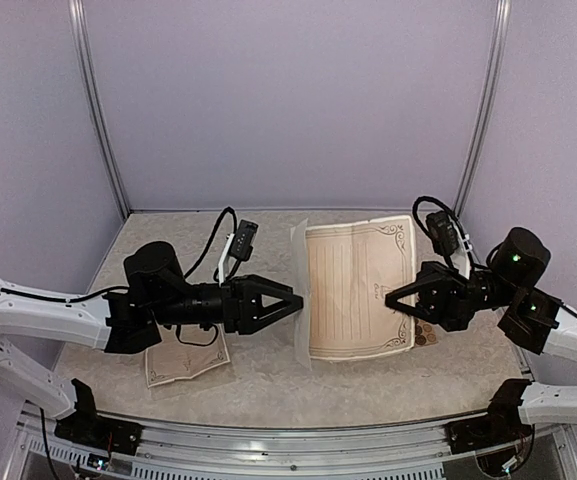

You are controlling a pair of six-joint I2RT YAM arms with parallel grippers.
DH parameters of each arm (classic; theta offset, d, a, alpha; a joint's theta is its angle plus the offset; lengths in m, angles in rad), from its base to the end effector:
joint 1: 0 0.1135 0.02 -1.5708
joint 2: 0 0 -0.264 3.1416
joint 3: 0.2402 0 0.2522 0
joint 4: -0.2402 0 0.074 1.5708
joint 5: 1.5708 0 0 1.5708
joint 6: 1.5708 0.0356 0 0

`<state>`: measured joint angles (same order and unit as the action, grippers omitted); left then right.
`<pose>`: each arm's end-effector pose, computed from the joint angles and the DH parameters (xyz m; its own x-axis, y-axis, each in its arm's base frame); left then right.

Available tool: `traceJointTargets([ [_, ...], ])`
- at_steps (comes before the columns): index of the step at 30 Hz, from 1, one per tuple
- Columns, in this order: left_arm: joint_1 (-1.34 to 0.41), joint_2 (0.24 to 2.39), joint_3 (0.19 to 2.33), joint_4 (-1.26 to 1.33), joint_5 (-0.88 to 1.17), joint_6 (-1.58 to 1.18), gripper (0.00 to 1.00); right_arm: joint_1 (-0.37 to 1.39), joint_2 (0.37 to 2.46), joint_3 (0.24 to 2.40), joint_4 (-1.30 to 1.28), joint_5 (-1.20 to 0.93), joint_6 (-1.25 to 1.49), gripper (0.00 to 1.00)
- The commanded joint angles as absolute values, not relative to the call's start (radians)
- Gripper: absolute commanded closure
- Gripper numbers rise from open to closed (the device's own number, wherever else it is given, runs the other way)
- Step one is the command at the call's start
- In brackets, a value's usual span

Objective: Place the letter into the envelope and seal it

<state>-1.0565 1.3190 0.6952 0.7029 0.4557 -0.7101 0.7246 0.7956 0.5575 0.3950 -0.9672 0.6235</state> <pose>0.1309 -0.2634 0.2832 -0.6209 -0.0911 -0.7786 0.7818 0.0005 -0.6235 0.1157 0.1416 0.3173 -0.4802 0.0175 -0.8770 -0.8681 -0.1530 0.4723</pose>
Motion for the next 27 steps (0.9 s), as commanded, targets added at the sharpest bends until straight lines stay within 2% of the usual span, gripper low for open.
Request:
traceJointTargets([
  [1, -1.069, 1.344, 0.733, 0.708, 0.474, -0.702, 0.28, 0.742, 0.788, 0.545, 0.442, -0.991, 0.635, 1.0],
  [5, -1.073, 1.357, 0.735, 0.753, 0.508, -0.715, 0.3, 0.741, 0.793, 0.543, 0.433, -0.979, 0.632, 1.0],
  [17, -1.077, 1.334, 0.7, 0.836, 0.547, -0.744, 0.71, 0.741, 0.805, 0.54, 0.4, -0.927, 0.62, 1.0],
  [27, -1.09, 1.327, 0.7, 0.784, 0.498, -0.713, 0.95, 0.741, 0.817, 0.556, 0.317, -0.812, 0.606, 1.0],
])
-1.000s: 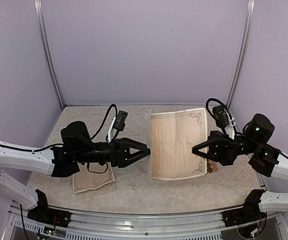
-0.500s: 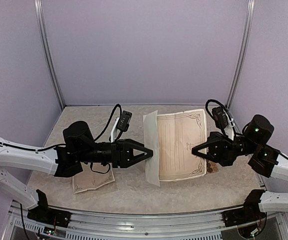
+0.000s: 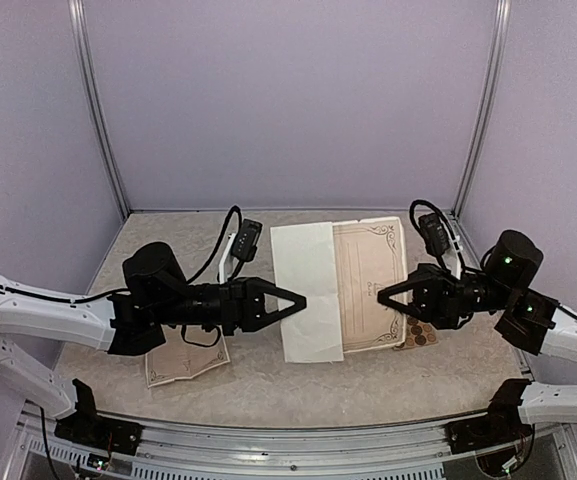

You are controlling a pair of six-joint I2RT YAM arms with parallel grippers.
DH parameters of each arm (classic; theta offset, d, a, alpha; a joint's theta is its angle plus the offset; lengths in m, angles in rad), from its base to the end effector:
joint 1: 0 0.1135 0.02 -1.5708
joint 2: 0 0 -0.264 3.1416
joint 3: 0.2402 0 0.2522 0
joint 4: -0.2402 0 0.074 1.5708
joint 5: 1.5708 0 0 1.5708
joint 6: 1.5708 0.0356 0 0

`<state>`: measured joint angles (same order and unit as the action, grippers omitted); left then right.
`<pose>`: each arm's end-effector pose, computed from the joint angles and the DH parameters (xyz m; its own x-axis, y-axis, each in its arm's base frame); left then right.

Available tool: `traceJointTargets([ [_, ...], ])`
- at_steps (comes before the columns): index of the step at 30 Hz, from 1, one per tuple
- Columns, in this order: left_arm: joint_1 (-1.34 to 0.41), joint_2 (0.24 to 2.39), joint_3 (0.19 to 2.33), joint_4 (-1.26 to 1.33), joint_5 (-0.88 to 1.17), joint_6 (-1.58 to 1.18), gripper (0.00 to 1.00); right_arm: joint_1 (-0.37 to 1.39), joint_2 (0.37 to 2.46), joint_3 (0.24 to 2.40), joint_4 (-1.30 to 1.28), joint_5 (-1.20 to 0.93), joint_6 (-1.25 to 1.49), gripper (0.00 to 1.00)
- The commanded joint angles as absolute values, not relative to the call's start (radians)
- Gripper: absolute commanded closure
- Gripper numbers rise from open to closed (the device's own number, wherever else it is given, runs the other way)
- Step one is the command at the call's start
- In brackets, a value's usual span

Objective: Place the letter into the envelope and seal it

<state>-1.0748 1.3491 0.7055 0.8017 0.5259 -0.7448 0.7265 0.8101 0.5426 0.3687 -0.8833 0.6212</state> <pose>0.1258 -0.2701 0.2885 -0.6204 -0.0853 -0.7796 0.7835 -0.1118 -0.6113 0.1209 0.1442 0.3076 -0.5184 0.0334 -0.8545 -0.8541 -0.0686 0.5155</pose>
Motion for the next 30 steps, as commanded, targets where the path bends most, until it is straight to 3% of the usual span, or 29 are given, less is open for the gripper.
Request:
traceJointTargets([
  [1, -1.094, 1.324, 0.703, 0.762, 0.463, -0.697, 0.97, 0.742, 0.817, 0.56, 0.302, -0.792, 0.604, 1.0],
  [10, -1.148, 1.292, 0.715, 0.59, 0.159, -0.589, 1.0, 0.742, 0.864, 0.618, 0.131, -0.589, 0.571, 1.0],
  [22, -1.178, 1.342, 0.78, 0.429, -0.114, -0.624, 1.0, 0.785, 0.953, 0.634, 0.172, -0.577, 0.584, 1.0],
  [26, -1.172, 1.364, 0.814, 0.406, -0.111, -0.614, 1.0, 0.796, 0.97, 0.653, 0.176, -0.544, 0.59, 0.78],
  [30, -1.107, 1.355, 0.807, 0.403, -0.039, -0.636, 1.0, 0.794, 0.951, 0.693, 0.149, -0.365, 0.579, 0.31],
])
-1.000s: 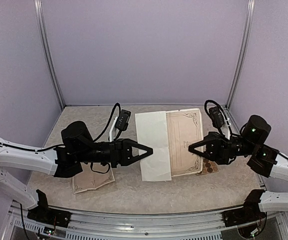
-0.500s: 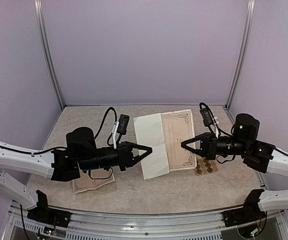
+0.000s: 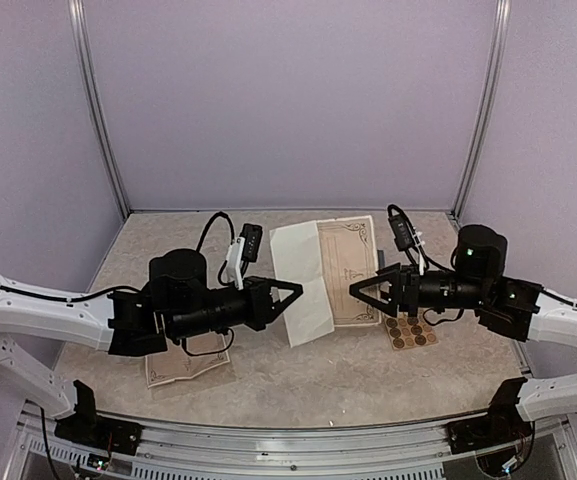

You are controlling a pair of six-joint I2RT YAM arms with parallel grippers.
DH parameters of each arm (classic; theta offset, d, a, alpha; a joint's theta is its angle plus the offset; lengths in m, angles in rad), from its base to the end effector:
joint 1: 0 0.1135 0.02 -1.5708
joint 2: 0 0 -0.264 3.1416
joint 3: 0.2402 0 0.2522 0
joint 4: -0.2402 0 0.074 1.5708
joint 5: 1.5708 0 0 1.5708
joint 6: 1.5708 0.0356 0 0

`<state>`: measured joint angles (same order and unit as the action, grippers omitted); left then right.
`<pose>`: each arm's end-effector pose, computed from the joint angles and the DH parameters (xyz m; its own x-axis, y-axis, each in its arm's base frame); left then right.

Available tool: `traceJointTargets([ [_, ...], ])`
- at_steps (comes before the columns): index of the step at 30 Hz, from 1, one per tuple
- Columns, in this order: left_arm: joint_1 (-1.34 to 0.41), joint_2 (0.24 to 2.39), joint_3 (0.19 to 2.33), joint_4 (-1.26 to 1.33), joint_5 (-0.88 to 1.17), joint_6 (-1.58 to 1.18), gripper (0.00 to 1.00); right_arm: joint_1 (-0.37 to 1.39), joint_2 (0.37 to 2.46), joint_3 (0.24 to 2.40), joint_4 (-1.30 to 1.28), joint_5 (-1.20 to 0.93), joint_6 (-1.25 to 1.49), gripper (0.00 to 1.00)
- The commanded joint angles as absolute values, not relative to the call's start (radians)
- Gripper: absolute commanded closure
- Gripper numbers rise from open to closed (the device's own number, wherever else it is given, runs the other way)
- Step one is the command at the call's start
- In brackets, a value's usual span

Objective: Place the letter into the envelope and seal it

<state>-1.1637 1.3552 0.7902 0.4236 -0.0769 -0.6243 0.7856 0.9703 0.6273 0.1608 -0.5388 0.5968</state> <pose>0.1256 -0.2844 0.2755 -0.5628 -0.1666 -0.8096 0.6858 0.4526 -0.5699 0.1458 0.1717 0.2865 -0.6476 0.0345 -0.7612 -0.7252 0.2787 0.6296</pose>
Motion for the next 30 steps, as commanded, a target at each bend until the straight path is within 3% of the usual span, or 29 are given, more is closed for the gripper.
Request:
traceJointTargets([
  [1, -1.093, 1.35, 0.804, 0.407, -0.014, -0.64, 1.0, 0.792, 0.957, 0.713, 0.132, -0.298, 0.575, 0.23],
  [3, -1.047, 1.347, 0.802, 0.418, 0.066, -0.636, 1.0, 0.776, 0.996, 0.767, 0.089, -0.187, 0.578, 0.16],
  [10, -0.871, 1.368, 0.831, 0.459, 0.348, -0.641, 1.0, 0.689, 1.193, 0.951, 0.019, -0.068, 0.59, 0.11],
  [13, -0.823, 1.382, 0.863, 0.466, 0.426, -0.654, 1.0, 0.623, 1.25, 1.006, -0.012, -0.124, 0.644, 0.09],
  [22, -0.769, 1.46, 0.967, 0.24, 0.408, -0.76, 1.0, 0.513, 1.337, 1.14, -0.375, -0.239, 0.723, 0.09],
  [30, -0.768, 1.545, 1.035, 0.274, 0.516, -0.747, 1.0, 0.463, 1.395, 1.063, -0.251, -0.516, 0.596, 0.08],
])
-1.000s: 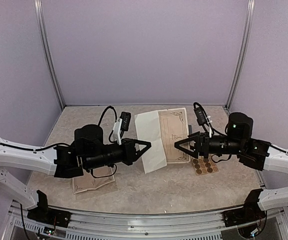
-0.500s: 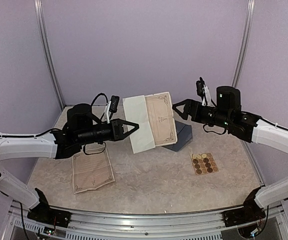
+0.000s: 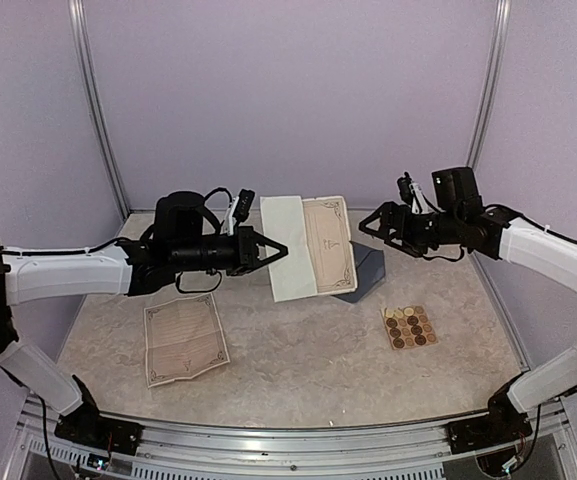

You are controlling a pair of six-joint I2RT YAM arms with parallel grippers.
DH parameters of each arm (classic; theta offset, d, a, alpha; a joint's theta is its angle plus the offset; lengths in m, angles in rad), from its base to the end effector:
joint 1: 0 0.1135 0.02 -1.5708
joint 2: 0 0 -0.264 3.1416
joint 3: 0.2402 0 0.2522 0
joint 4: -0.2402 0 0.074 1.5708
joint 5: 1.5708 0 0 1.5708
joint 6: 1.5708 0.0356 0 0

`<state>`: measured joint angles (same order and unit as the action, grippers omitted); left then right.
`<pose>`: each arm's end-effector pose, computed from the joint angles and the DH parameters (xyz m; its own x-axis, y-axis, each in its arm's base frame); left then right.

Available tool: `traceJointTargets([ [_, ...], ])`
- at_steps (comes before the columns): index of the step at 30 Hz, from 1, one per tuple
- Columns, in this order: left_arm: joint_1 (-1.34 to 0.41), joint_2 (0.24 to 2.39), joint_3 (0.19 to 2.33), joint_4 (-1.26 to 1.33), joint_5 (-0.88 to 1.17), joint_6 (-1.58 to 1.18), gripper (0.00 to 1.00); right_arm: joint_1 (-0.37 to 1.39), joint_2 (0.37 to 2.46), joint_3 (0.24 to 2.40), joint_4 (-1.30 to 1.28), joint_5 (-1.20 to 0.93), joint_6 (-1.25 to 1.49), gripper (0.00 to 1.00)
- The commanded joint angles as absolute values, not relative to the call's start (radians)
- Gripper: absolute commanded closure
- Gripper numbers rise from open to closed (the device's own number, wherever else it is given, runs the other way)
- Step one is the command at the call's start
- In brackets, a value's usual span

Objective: Place the letter into the envelope and seal it

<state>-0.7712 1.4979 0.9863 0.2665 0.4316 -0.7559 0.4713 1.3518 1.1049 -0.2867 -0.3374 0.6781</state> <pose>0.2384 -0.2525 0.2834 -0.7605 -0.1297 -0.6363 0.5531 0.3841 -0.7393 0.2686 0.1501 0.3148 -0.7810 0.2664 -0.5649 -0.2471 0.6988 0.6712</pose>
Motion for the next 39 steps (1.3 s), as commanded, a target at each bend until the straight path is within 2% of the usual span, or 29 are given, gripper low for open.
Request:
traceJointTargets([
  [1, -0.77, 1.558, 1.035, 0.294, 0.533, -0.742, 1.0, 0.462, 1.404, 1.046, -0.228, -0.552, 0.578, 0.08],
  [9, -0.84, 1.544, 0.93, 0.476, 0.578, -0.669, 1.0, 0.463, 1.322, 0.842, 0.028, -0.692, 0.577, 0.08],
  [12, -0.871, 1.527, 0.928, 0.422, 0.524, -0.666, 1.0, 0.463, 1.27, 0.841, 0.012, -0.686, 0.591, 0.08],
  [17, -0.889, 1.457, 0.897, 0.379, 0.464, -0.639, 1.0, 0.462, 1.214, 0.87, -0.13, -0.529, 0.584, 0.06],
  [27, -0.845, 1.37, 0.852, 0.407, 0.562, -0.64, 1.0, 0.445, 1.175, 0.806, -0.061, -0.482, 0.739, 0.06],
  [30, -0.842, 1.361, 0.867, 0.423, 0.592, -0.679, 1.0, 0.444, 1.208, 0.817, -0.071, -0.551, 0.751, 0.07],
  [33, -0.842, 1.366, 0.883, 0.471, 0.638, -0.756, 1.0, 0.45, 1.265, 0.862, -0.079, -0.727, 0.722, 0.07],
  [39, -0.824, 1.393, 0.948, 0.397, 0.643, -0.827, 1.0, 0.476, 1.281, 0.952, -0.091, -1.018, 0.737, 0.08],
])
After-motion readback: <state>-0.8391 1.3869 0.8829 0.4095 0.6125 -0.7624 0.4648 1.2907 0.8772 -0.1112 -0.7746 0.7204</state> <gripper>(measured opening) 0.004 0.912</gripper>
